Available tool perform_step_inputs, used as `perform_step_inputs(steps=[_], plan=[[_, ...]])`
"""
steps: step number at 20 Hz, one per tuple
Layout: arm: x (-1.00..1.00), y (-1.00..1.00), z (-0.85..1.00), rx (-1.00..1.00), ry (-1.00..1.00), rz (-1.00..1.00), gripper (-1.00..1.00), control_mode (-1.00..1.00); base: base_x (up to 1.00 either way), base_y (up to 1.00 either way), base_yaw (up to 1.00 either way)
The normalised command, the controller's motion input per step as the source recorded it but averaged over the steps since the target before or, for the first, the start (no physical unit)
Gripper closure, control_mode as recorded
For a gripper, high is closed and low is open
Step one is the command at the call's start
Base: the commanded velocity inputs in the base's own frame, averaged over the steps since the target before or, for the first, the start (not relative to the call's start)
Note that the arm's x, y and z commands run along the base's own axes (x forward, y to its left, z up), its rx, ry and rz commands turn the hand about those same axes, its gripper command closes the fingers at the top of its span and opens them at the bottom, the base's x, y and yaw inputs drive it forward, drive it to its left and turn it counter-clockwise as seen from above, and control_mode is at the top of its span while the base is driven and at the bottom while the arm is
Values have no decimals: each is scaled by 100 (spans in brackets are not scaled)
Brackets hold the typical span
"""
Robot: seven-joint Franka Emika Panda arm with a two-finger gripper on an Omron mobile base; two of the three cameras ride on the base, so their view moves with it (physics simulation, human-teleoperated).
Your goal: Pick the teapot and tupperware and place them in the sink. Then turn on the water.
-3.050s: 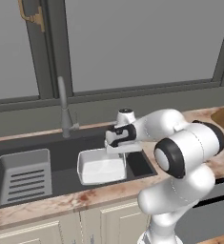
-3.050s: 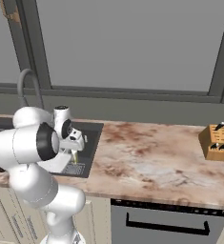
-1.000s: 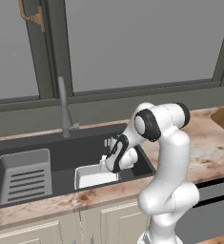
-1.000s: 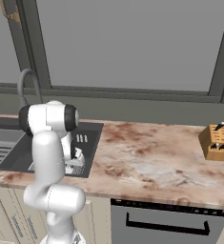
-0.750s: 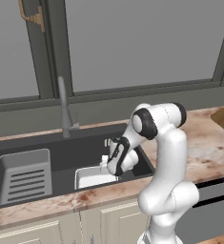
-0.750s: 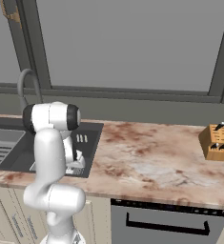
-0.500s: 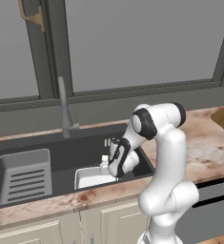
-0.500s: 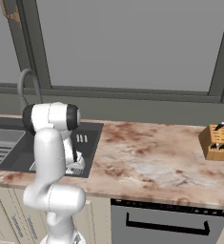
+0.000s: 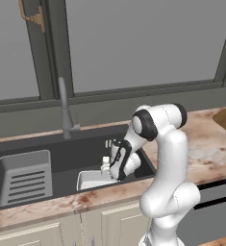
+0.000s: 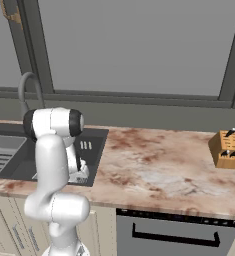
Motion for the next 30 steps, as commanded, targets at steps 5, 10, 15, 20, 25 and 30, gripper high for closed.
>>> perform_step_inputs(steps=[5, 10, 15, 20, 25, 30], plan=[[0, 0, 5, 0, 0, 0, -100, -100, 0, 0, 0], [0, -8, 43, 1, -2, 0, -100, -100, 0, 0, 0], [-2, 0, 98, 8, -11, 0, -100, -100, 0, 0, 0], [-9, -4, 100, 11, -16, 0, -100, -100, 0, 0, 0], [-3, -17, 100, 11, -17, 0, -100, -100, 0, 0, 0], [0, -16, 99, 2, -1, 0, -100, -100, 0, 0, 0]])
